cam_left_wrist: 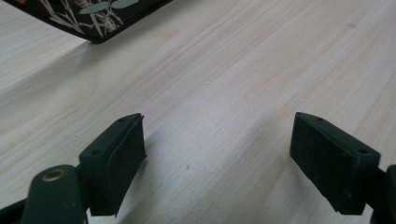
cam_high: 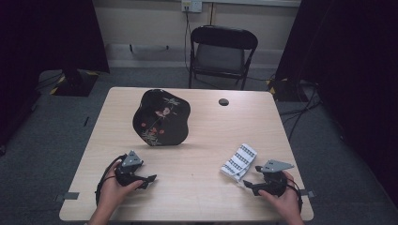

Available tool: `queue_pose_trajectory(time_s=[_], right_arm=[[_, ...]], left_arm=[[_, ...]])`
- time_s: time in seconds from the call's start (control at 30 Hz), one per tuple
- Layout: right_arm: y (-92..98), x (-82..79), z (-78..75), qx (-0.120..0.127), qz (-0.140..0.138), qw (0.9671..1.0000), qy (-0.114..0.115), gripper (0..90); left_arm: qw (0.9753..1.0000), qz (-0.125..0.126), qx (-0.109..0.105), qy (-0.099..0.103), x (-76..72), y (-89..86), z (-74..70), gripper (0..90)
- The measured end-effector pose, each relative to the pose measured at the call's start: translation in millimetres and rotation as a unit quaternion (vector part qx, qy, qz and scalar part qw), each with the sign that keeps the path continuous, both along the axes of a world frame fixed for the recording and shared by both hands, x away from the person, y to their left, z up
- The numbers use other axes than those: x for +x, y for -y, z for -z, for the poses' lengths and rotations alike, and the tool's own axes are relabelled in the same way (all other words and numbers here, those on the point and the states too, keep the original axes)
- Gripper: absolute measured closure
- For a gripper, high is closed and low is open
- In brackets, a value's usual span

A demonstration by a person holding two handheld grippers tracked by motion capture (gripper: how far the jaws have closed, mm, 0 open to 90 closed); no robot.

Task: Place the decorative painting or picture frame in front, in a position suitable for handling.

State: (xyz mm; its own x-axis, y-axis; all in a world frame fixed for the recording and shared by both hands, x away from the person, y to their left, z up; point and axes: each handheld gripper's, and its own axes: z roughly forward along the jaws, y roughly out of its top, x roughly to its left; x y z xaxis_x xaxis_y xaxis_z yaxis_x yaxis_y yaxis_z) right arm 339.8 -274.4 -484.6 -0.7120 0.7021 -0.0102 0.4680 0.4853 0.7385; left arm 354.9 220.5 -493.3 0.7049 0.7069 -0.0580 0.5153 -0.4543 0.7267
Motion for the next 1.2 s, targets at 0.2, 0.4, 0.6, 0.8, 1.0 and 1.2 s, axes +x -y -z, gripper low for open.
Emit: queue_pose_trajectory(time_s=[0.2,0.4,0.6,0.8,1.0,1.2], right_arm=[[-5.0,1.2,0.1,-0.003,-0.009,1.0000,-0.002,21.6],[-4.5,1.7,-0.3,-0.004,-0.010,0.9999,-0.002,21.7],[-4.6,1.5,0.6,-0.006,-0.013,0.9999,-0.004,21.7],[-8.0,1.0,-0.1,-0.012,-0.023,0.9997,0.001,21.7],[-8.3,1.9,-1.2,-0.008,-0.022,0.9997,0.005,21.7],[-9.3,1.7,-1.3,-0.011,-0.028,0.9995,0.005,21.7]], left_arm=[[1.0000,-0.005,0.000,-0.006,5.2,-5.8,-1.9,18.0],[0.9996,-0.026,-0.004,-0.005,15.7,-16.3,-4.6,18.4],[0.9983,-0.056,-0.015,-0.003,31.3,-28.8,-8.5,19.8],[0.9972,-0.068,-0.031,-0.003,52.2,-28.1,-8.1,20.9],[0.9973,-0.063,-0.038,0.004,72.7,-17.4,-12.9,20.8],[0.9961,-0.068,-0.054,0.017,83.1,-14.6,-15.4,20.9]])
